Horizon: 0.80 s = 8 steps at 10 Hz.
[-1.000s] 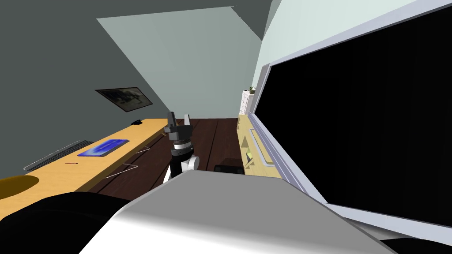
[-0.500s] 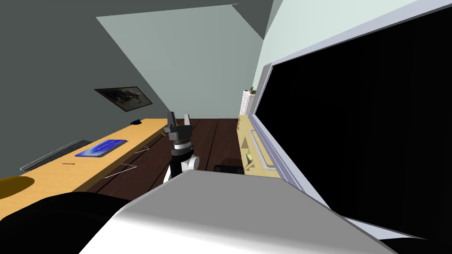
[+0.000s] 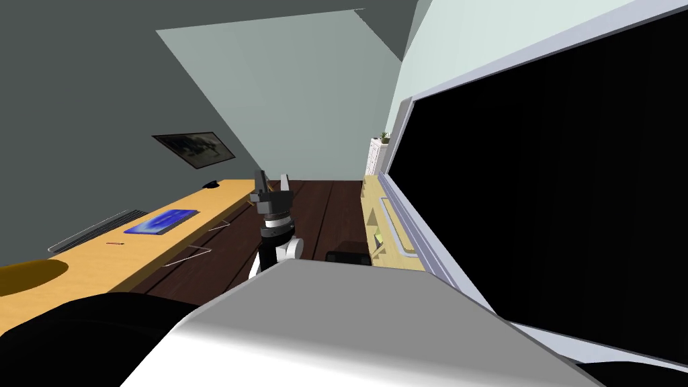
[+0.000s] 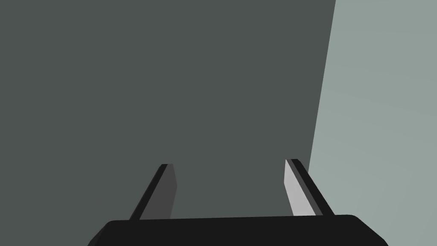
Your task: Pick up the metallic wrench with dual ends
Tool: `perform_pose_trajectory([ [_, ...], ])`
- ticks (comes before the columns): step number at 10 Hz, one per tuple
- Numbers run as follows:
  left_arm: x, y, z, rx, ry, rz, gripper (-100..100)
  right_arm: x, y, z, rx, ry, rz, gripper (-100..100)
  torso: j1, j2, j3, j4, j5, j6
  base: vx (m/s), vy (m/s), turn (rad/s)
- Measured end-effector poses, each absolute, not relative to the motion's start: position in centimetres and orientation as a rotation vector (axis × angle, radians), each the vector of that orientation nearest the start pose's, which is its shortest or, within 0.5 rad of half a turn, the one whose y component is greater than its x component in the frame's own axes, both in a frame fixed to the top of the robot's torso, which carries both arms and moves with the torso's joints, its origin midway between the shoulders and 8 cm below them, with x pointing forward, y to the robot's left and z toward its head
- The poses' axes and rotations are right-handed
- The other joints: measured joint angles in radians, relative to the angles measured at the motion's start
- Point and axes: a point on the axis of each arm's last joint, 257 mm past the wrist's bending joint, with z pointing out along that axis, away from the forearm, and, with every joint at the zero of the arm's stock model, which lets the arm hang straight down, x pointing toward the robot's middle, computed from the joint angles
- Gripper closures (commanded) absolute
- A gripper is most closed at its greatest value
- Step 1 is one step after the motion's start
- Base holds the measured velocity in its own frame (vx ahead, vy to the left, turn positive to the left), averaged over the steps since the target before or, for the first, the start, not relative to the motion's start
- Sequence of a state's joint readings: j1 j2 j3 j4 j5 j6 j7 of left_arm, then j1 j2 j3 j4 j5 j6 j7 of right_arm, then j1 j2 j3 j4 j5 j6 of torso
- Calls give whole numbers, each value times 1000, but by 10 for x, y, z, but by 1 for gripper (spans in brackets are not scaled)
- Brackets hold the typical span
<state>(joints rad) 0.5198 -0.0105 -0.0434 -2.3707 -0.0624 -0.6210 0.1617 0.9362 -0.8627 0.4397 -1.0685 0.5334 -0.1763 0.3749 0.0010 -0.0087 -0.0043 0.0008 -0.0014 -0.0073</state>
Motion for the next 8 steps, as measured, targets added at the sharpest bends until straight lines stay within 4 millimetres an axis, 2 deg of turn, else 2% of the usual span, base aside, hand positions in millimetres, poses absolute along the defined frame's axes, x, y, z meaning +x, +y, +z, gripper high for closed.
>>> perform_pose_trajectory([
  [2, 303, 252, 77, -524, 474, -1494, 0, -198, -504, -534, 0, 3088, -150, 100, 0, 0, 0, 0, 0, 0, 0, 0, 0],
  [3, 303, 252, 77, -524, 474, -1494, 0, -198, -504, -534, 0, 3088, -150, 0, 0, 0, 0, 0, 0, 0, 0, 0, 0],
  [4, 303, 252, 77, -524, 474, -1494, 0, -198, -504, -534, 0, 3088, -150, 100, 0, 0, 0, 0, 0, 0, 25, 19, -45],
  [7, 303, 252, 77, -524, 474, -1494, 0, -202, -511, -516, -22, 3094, -150, 100, 4, -5, -3, -1, 1, 0, 52, 38, -49],
  [8, 303, 252, 77, -524, 474, -1494, 0, -202, -511, -515, -23, 3094, -149, 0, 3, -3, -2, -1, 1, 0, 5, 5, 2],
])
